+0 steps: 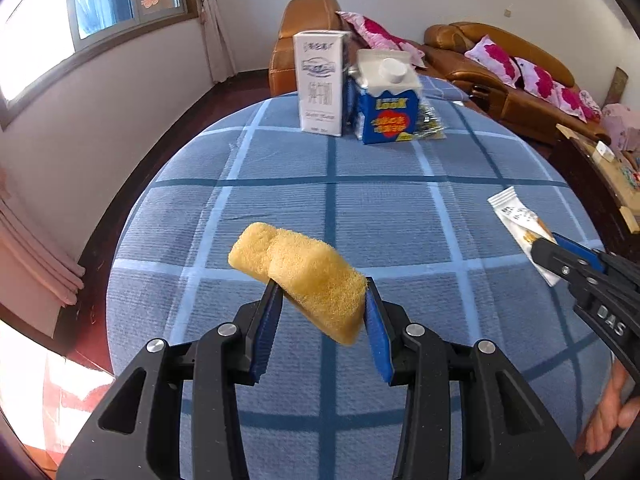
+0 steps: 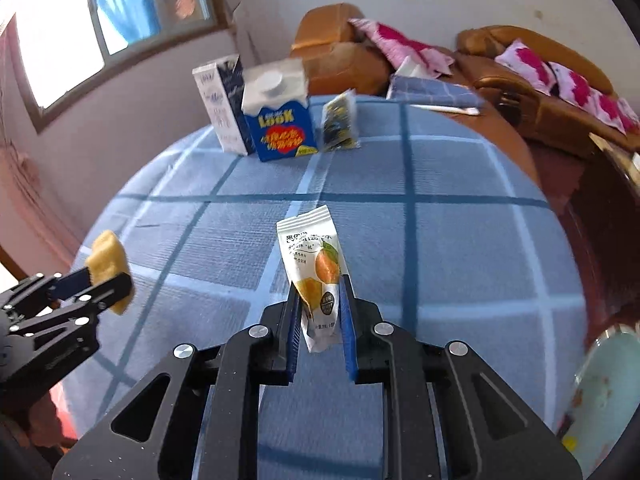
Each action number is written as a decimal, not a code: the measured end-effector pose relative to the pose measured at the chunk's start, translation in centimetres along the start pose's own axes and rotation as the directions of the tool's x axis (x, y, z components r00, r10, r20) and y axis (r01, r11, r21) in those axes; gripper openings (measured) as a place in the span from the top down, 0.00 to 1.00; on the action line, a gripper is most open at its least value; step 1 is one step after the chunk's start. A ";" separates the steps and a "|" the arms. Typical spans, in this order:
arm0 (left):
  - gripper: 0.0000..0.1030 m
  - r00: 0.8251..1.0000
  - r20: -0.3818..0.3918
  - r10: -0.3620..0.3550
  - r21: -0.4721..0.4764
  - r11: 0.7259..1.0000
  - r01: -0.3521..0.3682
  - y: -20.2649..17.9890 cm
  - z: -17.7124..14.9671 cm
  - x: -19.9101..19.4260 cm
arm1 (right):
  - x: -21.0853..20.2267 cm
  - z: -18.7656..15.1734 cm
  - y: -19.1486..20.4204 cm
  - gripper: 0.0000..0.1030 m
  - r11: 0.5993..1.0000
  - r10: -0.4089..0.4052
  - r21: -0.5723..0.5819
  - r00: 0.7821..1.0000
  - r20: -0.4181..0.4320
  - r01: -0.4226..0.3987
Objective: Collect trash
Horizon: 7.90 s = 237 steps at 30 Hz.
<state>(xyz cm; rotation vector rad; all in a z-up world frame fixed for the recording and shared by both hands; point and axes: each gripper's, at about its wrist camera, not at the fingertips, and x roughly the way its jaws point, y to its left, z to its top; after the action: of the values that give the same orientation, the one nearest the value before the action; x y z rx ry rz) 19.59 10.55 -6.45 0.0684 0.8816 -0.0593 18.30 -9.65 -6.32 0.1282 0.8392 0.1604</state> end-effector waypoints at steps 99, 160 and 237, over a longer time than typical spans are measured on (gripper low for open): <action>0.61 0.966 0.000 -0.259 0.399 0.886 0.238 -32.2 -4.8 -7.7 | -18.5 -14.1 -20.6 0.82 0.794 -0.459 0.505 0.878 0.137 0.337; 0.37 0.957 -0.110 -0.268 0.437 0.852 0.289 -37.6 -6.1 -3.2 | -16.7 -15.9 -25.1 0.67 0.720 -0.464 0.616 0.882 0.082 0.321; 0.06 0.933 0.274 -0.232 0.268 0.951 0.158 -21.1 -7.7 -17.4 | -28.7 -16.1 -11.7 0.11 0.704 -0.686 0.566 0.618 0.384 0.430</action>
<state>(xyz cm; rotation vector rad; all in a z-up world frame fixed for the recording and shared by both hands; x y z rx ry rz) 0.92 -9.38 1.38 0.1942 0.5675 -0.3573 -11.54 -25.82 1.87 0.2921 0.2477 -0.6729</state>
